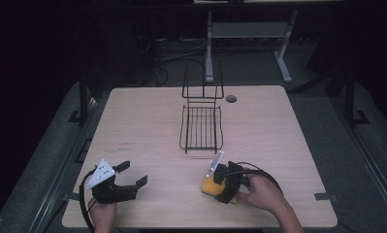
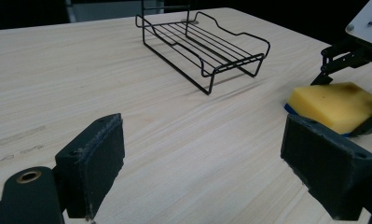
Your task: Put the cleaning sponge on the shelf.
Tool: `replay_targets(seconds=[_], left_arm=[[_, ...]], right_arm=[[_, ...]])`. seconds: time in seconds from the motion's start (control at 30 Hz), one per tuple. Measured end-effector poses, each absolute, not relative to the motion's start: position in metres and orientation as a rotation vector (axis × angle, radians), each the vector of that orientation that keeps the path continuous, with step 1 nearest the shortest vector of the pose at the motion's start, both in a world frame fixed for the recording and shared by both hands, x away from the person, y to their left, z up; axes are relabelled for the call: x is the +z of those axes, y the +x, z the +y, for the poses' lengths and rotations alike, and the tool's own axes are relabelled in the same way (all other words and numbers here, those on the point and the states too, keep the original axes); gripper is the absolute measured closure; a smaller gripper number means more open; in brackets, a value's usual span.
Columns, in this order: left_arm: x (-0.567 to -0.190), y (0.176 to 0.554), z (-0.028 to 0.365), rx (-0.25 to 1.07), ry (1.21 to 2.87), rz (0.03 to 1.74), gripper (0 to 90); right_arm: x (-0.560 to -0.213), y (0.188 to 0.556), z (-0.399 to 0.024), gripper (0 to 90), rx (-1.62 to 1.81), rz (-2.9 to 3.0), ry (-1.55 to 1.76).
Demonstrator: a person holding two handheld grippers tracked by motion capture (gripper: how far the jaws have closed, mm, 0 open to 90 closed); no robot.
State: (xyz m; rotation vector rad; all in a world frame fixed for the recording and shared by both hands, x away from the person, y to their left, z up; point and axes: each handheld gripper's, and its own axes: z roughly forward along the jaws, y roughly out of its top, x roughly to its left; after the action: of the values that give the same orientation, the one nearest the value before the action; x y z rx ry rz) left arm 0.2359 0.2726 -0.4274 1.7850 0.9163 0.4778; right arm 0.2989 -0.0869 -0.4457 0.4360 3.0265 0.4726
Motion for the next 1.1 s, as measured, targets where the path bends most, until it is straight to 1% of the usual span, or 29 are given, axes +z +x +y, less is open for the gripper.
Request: replay_targets(seconds=[0.4, 1.1], left_arm=[[-0.427, 0.236, 0.273, 0.479, 1.786, 0.915, 12.8], [-0.428, 0.236, 0.273, 0.480, 1.791, 0.914, 12.8]], right_arm=[[-0.443, 0.299, -0.086, 20.5, 0.469, 3.037, 0.415], [-0.427, 0.307, -0.080, 20.6, 0.455, 3.050, 0.353]])
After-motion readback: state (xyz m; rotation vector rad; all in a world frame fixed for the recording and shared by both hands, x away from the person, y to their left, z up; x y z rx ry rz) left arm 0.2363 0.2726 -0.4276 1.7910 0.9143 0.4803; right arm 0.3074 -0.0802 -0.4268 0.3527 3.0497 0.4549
